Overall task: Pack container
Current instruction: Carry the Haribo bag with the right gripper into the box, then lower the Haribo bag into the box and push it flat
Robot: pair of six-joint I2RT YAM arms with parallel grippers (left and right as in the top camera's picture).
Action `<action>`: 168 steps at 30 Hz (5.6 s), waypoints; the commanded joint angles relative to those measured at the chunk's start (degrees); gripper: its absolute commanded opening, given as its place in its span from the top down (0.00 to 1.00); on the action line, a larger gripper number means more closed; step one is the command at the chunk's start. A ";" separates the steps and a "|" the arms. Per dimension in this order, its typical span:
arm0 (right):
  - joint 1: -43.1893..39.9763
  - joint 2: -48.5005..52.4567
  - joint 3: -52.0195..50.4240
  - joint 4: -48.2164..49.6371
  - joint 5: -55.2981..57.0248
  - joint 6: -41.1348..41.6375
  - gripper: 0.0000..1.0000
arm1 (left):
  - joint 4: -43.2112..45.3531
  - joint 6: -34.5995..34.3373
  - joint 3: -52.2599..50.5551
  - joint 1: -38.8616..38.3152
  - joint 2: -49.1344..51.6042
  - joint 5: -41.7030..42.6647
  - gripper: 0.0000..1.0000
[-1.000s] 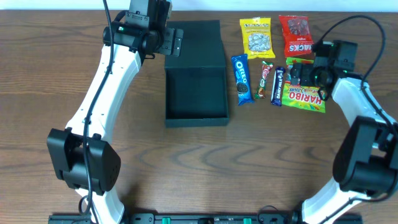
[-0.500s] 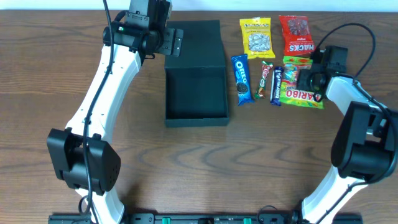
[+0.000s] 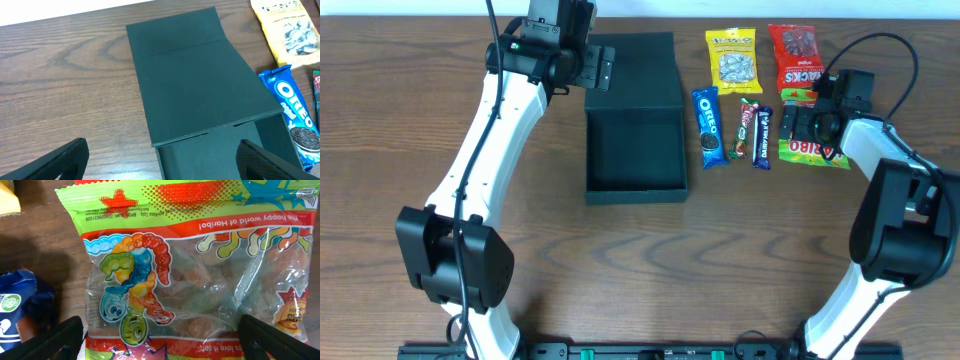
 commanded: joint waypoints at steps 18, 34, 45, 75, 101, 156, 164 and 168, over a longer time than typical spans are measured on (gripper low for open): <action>-0.26 4.55 -2.03 -3.30 7.56 -0.37 0.66 | 0.02 0.42 0.15 0.13 0.37 0.24 0.05; 3.21 -16.50 8.17 -18.86 2.75 1.99 0.97 | -0.04 2.75 5.68 0.33 -6.12 -9.60 0.05; 25.07 -20.35 8.11 -17.14 -3.61 16.24 0.99 | -3.89 0.72 5.68 5.51 -10.56 -10.71 0.05; 49.18 -11.04 8.28 -8.98 10.64 32.94 0.01 | -5.29 -1.77 5.68 8.85 -10.56 -10.54 0.05; 48.48 -4.85 6.82 -9.75 6.82 13.75 0.81 | -7.80 -1.66 -11.74 13.88 -9.49 11.47 0.94; 41.77 2.56 10.51 -11.02 9.42 7.76 0.98 | 14.93 -8.87 -40.00 10.49 -6.67 26.38 0.94; 41.77 5.51 10.51 -10.05 7.82 7.74 0.99 | 17.27 -9.35 -40.00 10.49 -3.13 31.91 0.94; 41.79 5.99 10.51 -6.51 1.20 7.06 0.99 | 17.64 -9.35 -40.00 10.47 -3.13 32.00 0.94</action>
